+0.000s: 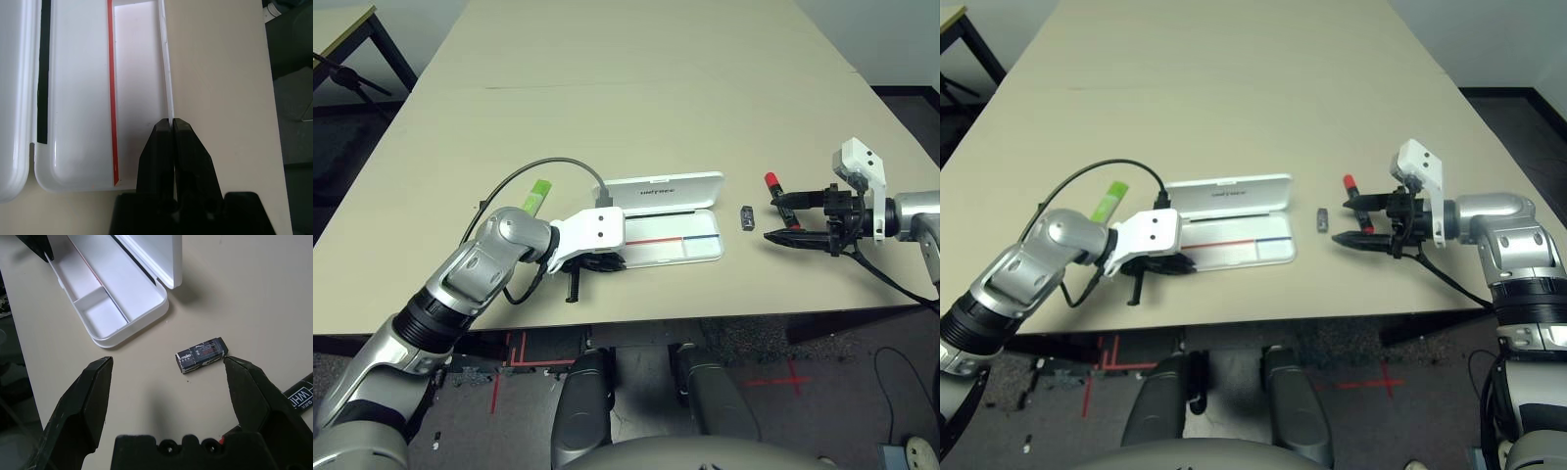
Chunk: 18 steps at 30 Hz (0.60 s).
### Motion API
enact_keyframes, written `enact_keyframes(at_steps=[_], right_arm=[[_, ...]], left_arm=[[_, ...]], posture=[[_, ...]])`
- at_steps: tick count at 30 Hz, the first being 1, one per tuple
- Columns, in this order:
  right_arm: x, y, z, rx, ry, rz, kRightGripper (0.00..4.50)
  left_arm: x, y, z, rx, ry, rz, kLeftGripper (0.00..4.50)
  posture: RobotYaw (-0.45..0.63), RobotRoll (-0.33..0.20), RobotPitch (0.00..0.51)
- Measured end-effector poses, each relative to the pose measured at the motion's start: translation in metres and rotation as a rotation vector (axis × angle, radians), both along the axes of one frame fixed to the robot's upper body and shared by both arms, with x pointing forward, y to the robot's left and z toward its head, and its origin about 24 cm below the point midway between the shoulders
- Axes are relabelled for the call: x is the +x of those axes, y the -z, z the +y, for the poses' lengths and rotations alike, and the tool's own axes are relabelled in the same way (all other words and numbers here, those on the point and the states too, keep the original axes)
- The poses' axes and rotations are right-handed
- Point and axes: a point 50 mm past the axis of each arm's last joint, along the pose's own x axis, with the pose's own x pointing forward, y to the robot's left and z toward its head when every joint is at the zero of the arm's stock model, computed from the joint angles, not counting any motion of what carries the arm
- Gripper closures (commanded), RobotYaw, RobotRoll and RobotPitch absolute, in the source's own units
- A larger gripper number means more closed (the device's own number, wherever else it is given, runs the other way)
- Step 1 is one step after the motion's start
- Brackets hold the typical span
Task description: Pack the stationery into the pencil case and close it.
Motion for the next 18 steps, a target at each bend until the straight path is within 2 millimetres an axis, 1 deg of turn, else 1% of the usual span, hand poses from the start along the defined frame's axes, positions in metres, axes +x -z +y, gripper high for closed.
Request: enact_keyframes(at_steps=[4, 12, 17, 18], right_arm=[[-0.0013, -0.0003, 0.0022, 0.003, -0.018, 0.006, 0.0], [-0.0025, 0.0023, 0.0025, 0.002, -0.022, 0.021, 0.0], [-0.0024, 0.0041, 0.0042, -0.002, -0.029, 0.029, 0.0], [-0.0024, 0.0049, 0.0048, -0.004, -0.032, 0.032, 0.0]], left_arm=[[0.001, 0.0005, -0.0037, -0.021, 0.006, -0.011, 4.47], [0.0015, 0.0, -0.0033, -0.015, 0.016, -0.034, 4.47], [0.0041, 0.0024, 0.0002, 0.002, 0.011, -0.049, 4.47], [0.0044, 0.0025, 0.0006, 0.002, 0.01, -0.05, 4.26]], posture=[[-0.04, 0.0, 0.178], [-0.04, 0.0, 0.178], [-0.04, 0.0, 0.178], [-0.04, 0.0, 0.178]])
